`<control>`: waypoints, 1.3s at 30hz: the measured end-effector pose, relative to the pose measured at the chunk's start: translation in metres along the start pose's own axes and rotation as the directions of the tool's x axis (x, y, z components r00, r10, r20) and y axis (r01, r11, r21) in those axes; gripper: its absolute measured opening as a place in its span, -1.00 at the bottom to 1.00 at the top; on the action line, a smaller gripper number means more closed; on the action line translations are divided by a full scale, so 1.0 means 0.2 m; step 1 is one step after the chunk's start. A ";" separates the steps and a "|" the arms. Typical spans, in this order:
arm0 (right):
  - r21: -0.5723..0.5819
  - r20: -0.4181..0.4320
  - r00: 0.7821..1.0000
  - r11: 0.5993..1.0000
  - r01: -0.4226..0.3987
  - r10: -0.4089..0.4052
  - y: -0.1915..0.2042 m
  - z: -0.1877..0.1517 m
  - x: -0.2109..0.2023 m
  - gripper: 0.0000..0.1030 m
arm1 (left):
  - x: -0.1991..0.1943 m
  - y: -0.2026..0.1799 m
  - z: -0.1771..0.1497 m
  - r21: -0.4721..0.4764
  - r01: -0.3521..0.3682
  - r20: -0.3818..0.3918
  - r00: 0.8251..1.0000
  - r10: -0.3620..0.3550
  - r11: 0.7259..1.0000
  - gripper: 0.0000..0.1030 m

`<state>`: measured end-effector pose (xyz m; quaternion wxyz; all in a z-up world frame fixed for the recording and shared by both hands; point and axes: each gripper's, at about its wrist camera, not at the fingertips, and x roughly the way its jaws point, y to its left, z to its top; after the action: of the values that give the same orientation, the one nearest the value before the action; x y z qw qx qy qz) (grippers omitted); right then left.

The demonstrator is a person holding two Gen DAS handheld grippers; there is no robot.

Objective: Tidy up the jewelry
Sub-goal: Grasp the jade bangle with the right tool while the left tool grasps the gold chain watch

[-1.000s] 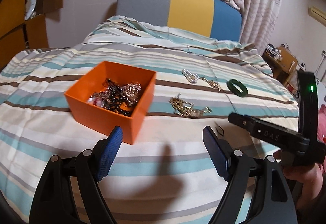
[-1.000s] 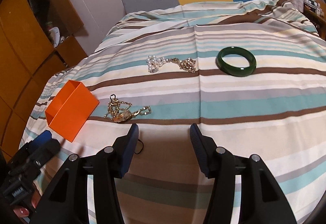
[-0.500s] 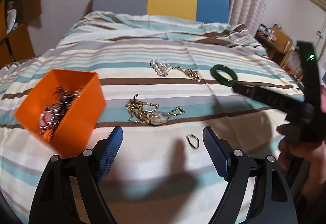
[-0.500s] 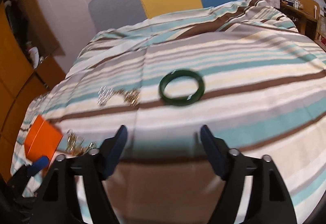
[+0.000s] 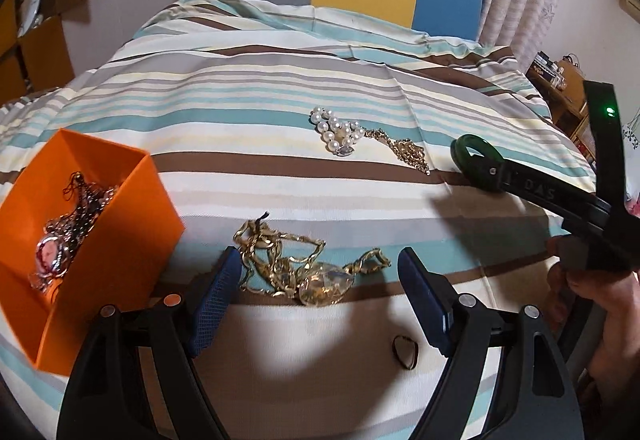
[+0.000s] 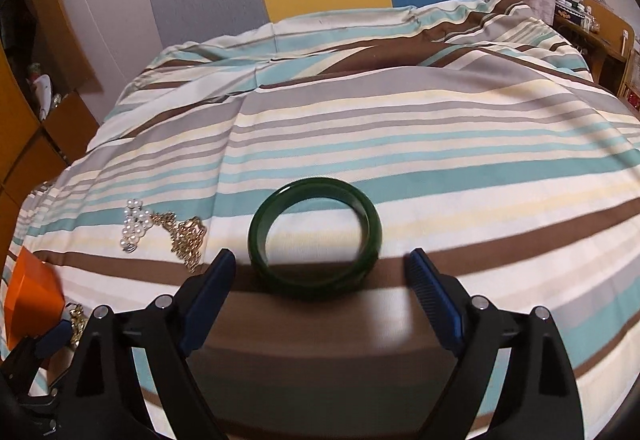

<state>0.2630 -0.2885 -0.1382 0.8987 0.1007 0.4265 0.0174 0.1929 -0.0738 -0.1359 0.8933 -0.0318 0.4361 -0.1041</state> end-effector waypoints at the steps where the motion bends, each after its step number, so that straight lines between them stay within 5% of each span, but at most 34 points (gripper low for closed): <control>1: -0.008 -0.001 1.000 1.000 0.007 -0.007 0.01 0.01 0.01 0.69 | 0.00 0.00 0.00 0.000 0.002 0.001 1.000 -0.002 1.000 0.55; 5: -0.067 -0.001 0.998 0.996 0.057 -0.057 0.04 0.03 0.05 0.42 | 0.00 0.00 0.01 -0.007 0.014 0.004 1.000 -0.014 1.000 0.55; 15: -0.064 0.019 0.998 0.996 0.058 -0.057 0.03 -0.03 -0.02 0.41 | -0.02 0.04 -0.01 -0.014 0.052 -0.002 0.999 -0.052 0.999 0.55; 25: 0.024 0.034 0.999 1.000 -0.010 0.009 -0.03 -0.12 -0.16 0.41 | 0.01 0.01 0.00 0.063 -0.009 -0.017 1.000 0.010 0.998 -0.24; 29: 0.041 0.041 0.999 0.999 -0.029 0.027 -0.02 -0.16 -0.21 0.41 | -0.01 -0.01 -0.02 0.097 0.018 -0.023 1.000 -0.016 0.995 -0.23; 31: 0.043 0.044 0.999 0.999 -0.031 0.029 -0.01 -0.17 -0.22 0.41 | 0.00 -0.03 -0.03 0.118 0.034 -0.030 0.999 -0.031 0.992 0.01; 33: 0.049 0.042 0.999 0.998 -0.035 0.033 -0.01 -0.18 -0.23 0.41 | 0.01 -0.05 -0.03 0.134 0.018 -0.031 0.999 -0.014 0.991 0.01; 36: 0.058 0.044 0.998 0.998 -0.041 0.038 -0.01 -0.19 -0.23 0.41 | 0.02 -0.08 -0.03 0.161 0.002 -0.032 0.999 0.003 0.987 -0.31; 39: 0.055 0.055 0.997 0.997 -0.047 0.044 0.01 -0.19 -0.25 0.41 | 0.00 -0.07 -0.03 0.158 0.026 -0.025 0.999 -0.022 0.987 -0.34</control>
<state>0.2007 -0.2864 -0.1229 0.9060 0.1364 0.4000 0.0232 0.1863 -0.0867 -0.1374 0.8865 0.0351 0.4366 -0.1495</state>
